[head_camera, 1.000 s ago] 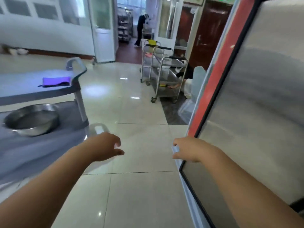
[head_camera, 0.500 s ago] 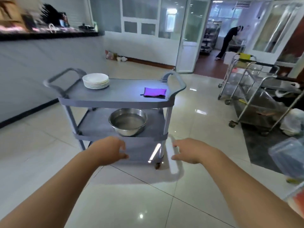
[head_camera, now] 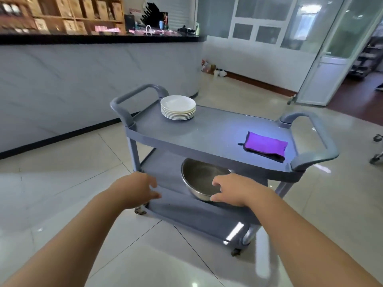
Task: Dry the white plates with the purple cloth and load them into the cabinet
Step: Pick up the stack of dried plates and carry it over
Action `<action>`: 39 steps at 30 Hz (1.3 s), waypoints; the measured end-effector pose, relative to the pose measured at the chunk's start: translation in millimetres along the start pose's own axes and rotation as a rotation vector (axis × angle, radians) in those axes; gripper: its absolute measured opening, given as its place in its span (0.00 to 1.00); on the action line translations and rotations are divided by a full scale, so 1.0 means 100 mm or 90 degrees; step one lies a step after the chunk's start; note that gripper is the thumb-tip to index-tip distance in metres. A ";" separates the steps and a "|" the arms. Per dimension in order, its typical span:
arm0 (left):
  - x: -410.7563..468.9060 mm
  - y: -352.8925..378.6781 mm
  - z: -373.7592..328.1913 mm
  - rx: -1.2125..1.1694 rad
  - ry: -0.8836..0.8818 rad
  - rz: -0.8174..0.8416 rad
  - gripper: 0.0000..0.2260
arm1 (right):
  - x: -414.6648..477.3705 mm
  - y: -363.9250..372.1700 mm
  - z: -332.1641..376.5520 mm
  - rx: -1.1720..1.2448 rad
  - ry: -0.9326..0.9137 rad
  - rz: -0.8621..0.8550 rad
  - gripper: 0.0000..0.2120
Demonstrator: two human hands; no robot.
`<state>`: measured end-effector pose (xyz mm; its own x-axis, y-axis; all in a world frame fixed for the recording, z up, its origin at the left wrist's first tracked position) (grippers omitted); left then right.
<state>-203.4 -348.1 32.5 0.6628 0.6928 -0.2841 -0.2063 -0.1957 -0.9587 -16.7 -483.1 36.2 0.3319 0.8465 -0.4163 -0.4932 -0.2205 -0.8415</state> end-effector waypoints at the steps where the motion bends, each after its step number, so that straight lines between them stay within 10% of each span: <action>1: 0.18 -0.05 0.01 -0.008 -0.011 -0.001 0.17 | 0.19 -0.11 -0.03 -0.003 -0.009 0.004 0.20; 24: 3.72 -0.66 0.99 -0.221 -0.152 -0.039 0.17 | 3.86 -1.75 -0.30 0.043 0.082 -0.042 0.21; 32: 5.08 -0.93 1.48 -0.371 -0.208 -0.110 0.28 | 5.02 -2.12 -0.39 0.321 0.176 -0.191 0.31; 39: 5.69 -0.88 1.44 -0.398 -0.202 -0.057 0.15 | 5.47 -2.02 -0.48 0.477 0.246 -0.170 0.21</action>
<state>88.3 163.3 -42.7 0.3957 0.8755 -0.2771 0.3540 -0.4239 -0.8337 303.1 1.0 -38.5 0.6932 0.5717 -0.4389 -0.7125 0.4517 -0.5370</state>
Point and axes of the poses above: each hand's wrist, its own x-axis towards the middle knuckle, its own y-axis out of the palm, z = x × y, the point moved 10 cm from there along x, towards the middle knuckle, and after that the axes turned 14 degrees about x, right-handed, at the moved point
